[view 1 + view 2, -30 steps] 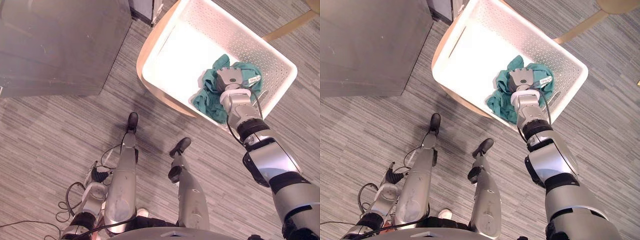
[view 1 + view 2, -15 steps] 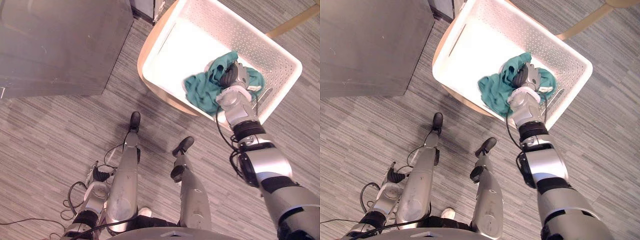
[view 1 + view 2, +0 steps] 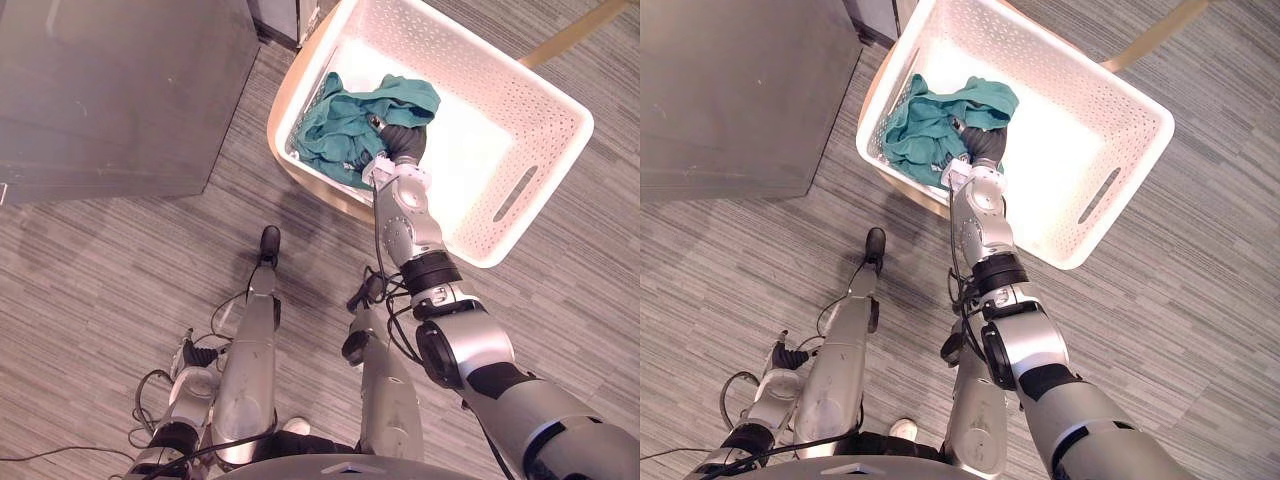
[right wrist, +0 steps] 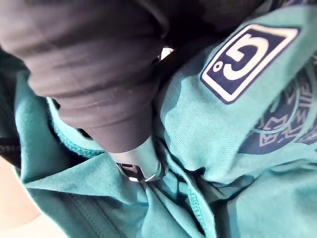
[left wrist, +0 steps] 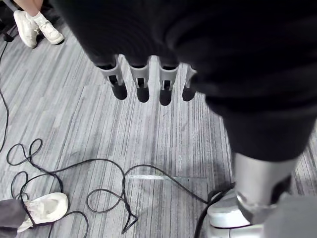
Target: Pick up the laundry basket with both hands and put the clothes into the washing machine.
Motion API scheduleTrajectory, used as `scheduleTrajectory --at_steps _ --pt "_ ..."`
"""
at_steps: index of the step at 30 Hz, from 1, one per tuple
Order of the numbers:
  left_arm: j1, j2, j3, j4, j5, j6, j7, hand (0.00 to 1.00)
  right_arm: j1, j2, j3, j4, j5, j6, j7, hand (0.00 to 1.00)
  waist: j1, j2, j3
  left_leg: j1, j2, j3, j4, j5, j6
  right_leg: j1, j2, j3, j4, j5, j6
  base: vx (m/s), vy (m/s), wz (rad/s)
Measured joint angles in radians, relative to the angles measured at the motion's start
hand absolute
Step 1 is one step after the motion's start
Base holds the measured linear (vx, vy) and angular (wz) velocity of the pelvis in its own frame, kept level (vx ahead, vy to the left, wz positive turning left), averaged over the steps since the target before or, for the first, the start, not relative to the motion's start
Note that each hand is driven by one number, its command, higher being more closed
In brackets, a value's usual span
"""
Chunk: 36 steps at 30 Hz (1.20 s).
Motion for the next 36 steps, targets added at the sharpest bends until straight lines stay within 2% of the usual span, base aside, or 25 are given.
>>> scheduleTrajectory --at_steps 8,14,19,23,24,28,30,31,33,34,36 --pt "0.014 0.0 0.005 -0.002 -0.026 -0.001 -0.004 0.0 -0.004 0.058 -0.006 -0.071 0.234 -0.097 0.013 1.0 -0.01 -0.006 -0.002 0.022 0.011 -0.01 -0.034 0.031 -0.007 0.024 0.015 -0.021 -0.013 0.008 -0.005 -0.01 -0.005 0.05" --pt "0.029 0.004 0.009 -0.005 -0.045 -0.002 -0.006 0.0 0.003 0.091 -0.008 -0.155 0.333 -0.153 0.033 1.0 -0.021 -0.016 -0.004 0.062 0.015 -0.01 -0.092 0.06 -0.015 0.038 0.018 -0.022 -0.012 0.009 -0.006 0.0 0.0 0.0" --pt "0.041 0.005 0.029 -0.007 -0.077 -0.005 -0.004 0.0 0.068 0.114 -0.009 -0.234 0.399 -0.166 0.053 1.0 -0.026 -0.034 -0.005 0.101 0.014 -0.008 -0.101 0.064 -0.013 0.072 0.014 -0.023 -0.009 0.008 -0.006 0.0 0.0 0.0" --pt "0.065 0.002 0.055 -0.022 -0.121 -0.005 -0.001 0.0 0.144 0.132 0.001 -0.363 0.449 -0.182 0.079 1.0 -0.028 -0.045 -0.007 0.16 0.013 -0.003 -0.124 0.063 -0.011 0.11 0.009 -0.02 0.008 -0.007 -0.005 0.0 -0.003 -0.01" --pt "0.105 -0.001 0.073 -0.075 -0.136 -0.004 0.001 0.0 0.177 0.132 0.019 -0.418 0.449 -0.185 0.087 1.0 -0.029 -0.059 -0.01 0.19 0.013 0.007 -0.135 0.065 -0.014 0.119 -0.004 -0.017 0.032 -0.022 -0.004 0.01 -0.006 -0.05" --pt "0.2 -0.031 0.138 -0.213 -0.155 0.001 0.017 0.0 0.276 0.133 0.029 -0.533 0.449 -0.181 0.107 1.0 -0.03 -0.066 -0.012 0.276 0.0 0.015 -0.163 0.065 -0.011 0.173 -0.027 -0.021 0.075 -0.059 0.009 0.03 -0.006 0.04" --pt "0.275 -0.045 0.17 -0.31 -0.165 0.002 0.027 0.0 0.34 0.138 0.03 -0.58 0.447 -0.178 0.117 1.0 -0.035 -0.075 -0.052 0.293 -0.011 0.014 -0.169 0.06 -0.01 0.178 -0.045 -0.024 0.11 -0.085 0.018 0.04 -0.001 0.2" --pt "0.293 -0.059 0.196 -0.439 -0.189 -0.002 0.027 0.0 0.39 0.138 0.028 -0.599 0.447 -0.176 0.12 1.0 -0.036 -0.075 -0.099 0.293 -0.023 0.002 -0.17 0.053 -0.016 0.178 -0.059 -0.038 0.135 -0.107 0.021 0.06 -0.007 0.35" --pt "0.281 -0.066 0.193 -0.572 -0.195 -0.029 0.027 0.0 0.44 0.154 0.039 -0.607 0.447 -0.168 0.125 1.0 -0.038 -0.074 -0.157 0.301 -0.035 -0.005 -0.18 0.051 -0.016 0.18 -0.077 -0.045 0.154 -0.119 0.033 0.08 -0.012 0.26" --pt "0.25 -0.068 0.18 -0.666 -0.193 -0.056 0.023 0.0 0.477 0.178 0.058 -0.608 0.447 -0.151 0.144 1.0 -0.049 -0.075 -0.205 0.319 -0.045 -0.001 -0.189 0.05 -0.01 0.192 -0.092 -0.045 0.157 -0.124 0.036 0.08 -0.005 0.07" --pt "0.225 -0.072 0.18 -0.742 -0.19 -0.074 0.019 0.0 0.495 0.193 0.087 -0.609 0.447 -0.13 0.162 1.0 -0.065 -0.073 -0.223 0.355 -0.058 0.012 -0.189 0.044 0.002 0.223 -0.106 -0.039 0.152 -0.125 0.038 0.07 0.018 -0.09"
